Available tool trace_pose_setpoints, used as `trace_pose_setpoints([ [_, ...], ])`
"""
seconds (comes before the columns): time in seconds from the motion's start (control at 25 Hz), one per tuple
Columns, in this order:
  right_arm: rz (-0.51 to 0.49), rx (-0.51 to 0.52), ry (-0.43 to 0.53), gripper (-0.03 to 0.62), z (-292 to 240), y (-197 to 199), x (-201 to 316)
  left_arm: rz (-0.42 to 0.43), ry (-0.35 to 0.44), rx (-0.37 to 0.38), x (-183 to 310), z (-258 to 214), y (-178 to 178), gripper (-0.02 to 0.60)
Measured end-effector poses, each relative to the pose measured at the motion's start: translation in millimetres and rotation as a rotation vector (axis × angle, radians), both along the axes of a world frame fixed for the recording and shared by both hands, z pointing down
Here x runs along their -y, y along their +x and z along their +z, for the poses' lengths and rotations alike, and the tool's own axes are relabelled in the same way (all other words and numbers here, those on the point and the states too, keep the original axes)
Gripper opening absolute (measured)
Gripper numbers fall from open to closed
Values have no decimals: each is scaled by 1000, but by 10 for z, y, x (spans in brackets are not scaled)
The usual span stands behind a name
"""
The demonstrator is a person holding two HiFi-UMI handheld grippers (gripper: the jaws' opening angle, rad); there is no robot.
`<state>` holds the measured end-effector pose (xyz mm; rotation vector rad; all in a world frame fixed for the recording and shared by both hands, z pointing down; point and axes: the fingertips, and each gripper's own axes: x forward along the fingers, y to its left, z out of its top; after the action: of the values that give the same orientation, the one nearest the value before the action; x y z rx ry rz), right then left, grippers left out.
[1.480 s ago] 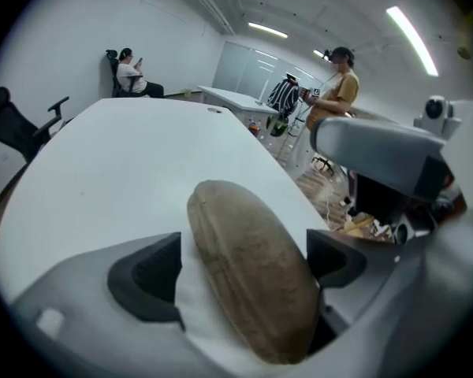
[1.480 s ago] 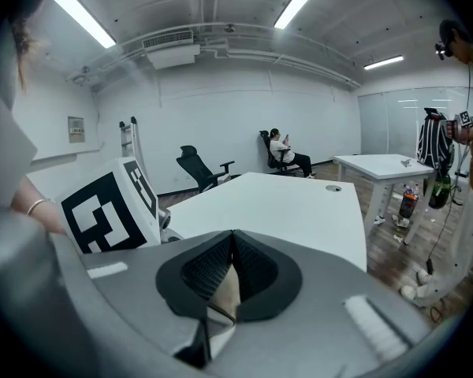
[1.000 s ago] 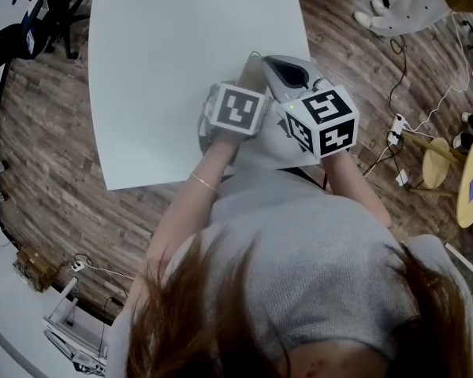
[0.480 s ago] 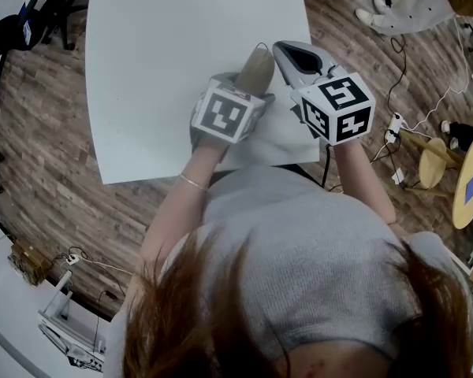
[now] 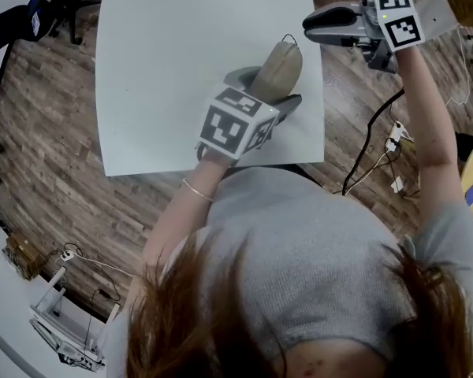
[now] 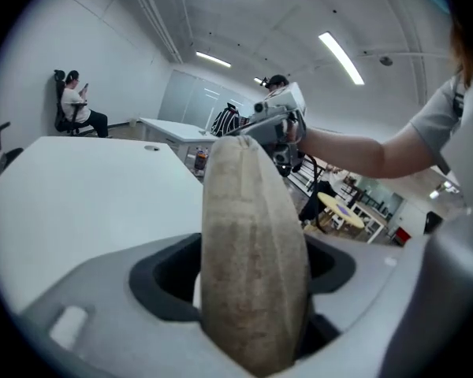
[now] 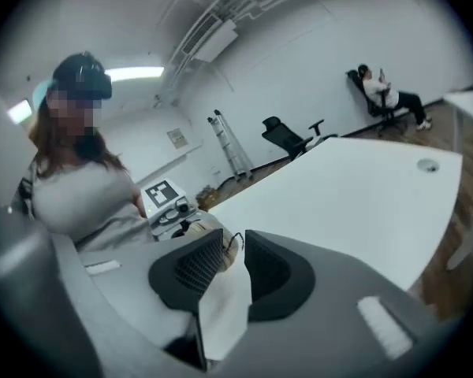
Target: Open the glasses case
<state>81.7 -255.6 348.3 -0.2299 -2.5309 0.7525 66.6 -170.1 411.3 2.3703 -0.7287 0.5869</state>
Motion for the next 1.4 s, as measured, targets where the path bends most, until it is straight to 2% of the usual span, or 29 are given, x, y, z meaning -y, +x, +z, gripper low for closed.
trace_pose_setpoints([
  [0.08,-28,34,-143,84,1,-106,-47,5,26,27,1,-19,-15,356],
  [0.16,-41,41,-235,83,27,-199,-77,8,55,48,0,-48,-31,356],
  [0.28,-64,16,-298,78,84,-274,-119,8,85,66,-15,-84,-65,356],
  [0.36,-97,39,-338,24,49,-300,-153,9,100,73,-16,-90,-88,356],
  [0.4,-113,56,-352,20,28,-307,-156,7,109,74,-9,-98,-95,356],
  [0.48,-100,85,-366,18,26,-326,-102,-12,134,70,18,-128,-122,353],
  [0.64,17,130,-340,14,45,-383,61,-67,181,53,95,-206,-222,342],
  [0.84,134,22,-292,15,265,-388,144,-84,210,35,163,-298,-269,322],
  [1.0,209,21,-277,14,316,-420,191,-92,227,25,208,-340,-332,321],
  [1.2,261,-17,-340,14,443,-457,164,-118,227,-4,246,-337,-386,319],
  [1.4,262,-14,-371,14,501,-543,85,-157,204,-53,311,-395,-460,319],
])
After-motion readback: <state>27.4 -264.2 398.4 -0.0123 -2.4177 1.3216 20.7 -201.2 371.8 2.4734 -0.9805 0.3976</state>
